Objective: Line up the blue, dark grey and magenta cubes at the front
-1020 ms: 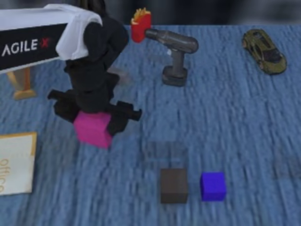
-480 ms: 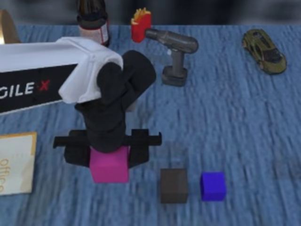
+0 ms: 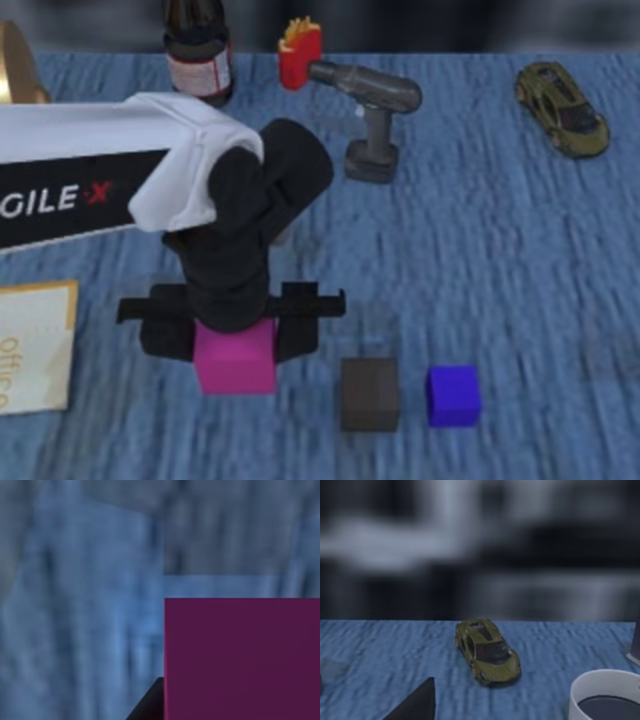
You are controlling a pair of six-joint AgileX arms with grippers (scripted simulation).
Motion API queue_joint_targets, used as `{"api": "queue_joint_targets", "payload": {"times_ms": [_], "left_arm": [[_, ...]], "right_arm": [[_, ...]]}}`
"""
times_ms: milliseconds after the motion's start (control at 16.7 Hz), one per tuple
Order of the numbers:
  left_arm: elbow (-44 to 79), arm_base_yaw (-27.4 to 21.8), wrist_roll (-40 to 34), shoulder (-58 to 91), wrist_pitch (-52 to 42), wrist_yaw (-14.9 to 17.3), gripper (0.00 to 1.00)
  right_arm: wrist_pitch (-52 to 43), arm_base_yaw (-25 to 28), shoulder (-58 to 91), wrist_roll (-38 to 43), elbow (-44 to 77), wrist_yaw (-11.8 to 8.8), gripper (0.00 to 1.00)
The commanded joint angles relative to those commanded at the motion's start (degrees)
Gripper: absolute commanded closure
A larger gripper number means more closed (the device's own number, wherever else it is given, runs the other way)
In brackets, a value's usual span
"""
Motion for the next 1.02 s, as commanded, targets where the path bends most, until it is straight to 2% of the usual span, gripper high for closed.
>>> {"api": "queue_joint_targets", "payload": {"times_ms": [360, 660, 1020], "left_arm": [[-6.68, 0.04, -0.02, 5.25, 12.50, 0.03, 1.00], [-7.24, 0.01, -0.02, 5.76, 13.32, 0.03, 1.00], [-7.24, 0.01, -0.02, 5.76, 13.32, 0.03, 0.55]], "right_arm": [[0.00, 0.00, 0.00, 0.00, 0.00, 0.00, 0.00], [0.00, 0.00, 0.00, 0.00, 0.00, 0.00, 0.00], [0.00, 0.00, 0.00, 0.00, 0.00, 0.00, 0.00]]}}
